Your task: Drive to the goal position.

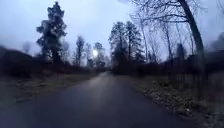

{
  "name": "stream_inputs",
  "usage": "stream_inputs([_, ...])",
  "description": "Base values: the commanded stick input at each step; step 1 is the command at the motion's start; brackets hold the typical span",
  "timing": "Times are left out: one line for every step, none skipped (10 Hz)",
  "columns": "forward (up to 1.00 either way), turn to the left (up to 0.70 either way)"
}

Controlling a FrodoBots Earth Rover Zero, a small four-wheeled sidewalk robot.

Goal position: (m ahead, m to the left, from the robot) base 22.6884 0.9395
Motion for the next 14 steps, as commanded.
stream_inputs([0.7, 0.0])
stream_inputs([0.7, 0.0])
stream_inputs([0.7, 0.0])
stream_inputs([0.7, 0.0])
stream_inputs([0.7, 0.0])
stream_inputs([0.7, 0.0])
stream_inputs([0.7, 0.0])
stream_inputs([0.7, 0.0])
stream_inputs([0.7, 0.0])
stream_inputs([0.7, 0.0])
stream_inputs([0.7, 0.01])
stream_inputs([0.7, 0.06])
stream_inputs([0.7, 0.11])
stream_inputs([0.7, 0.14])
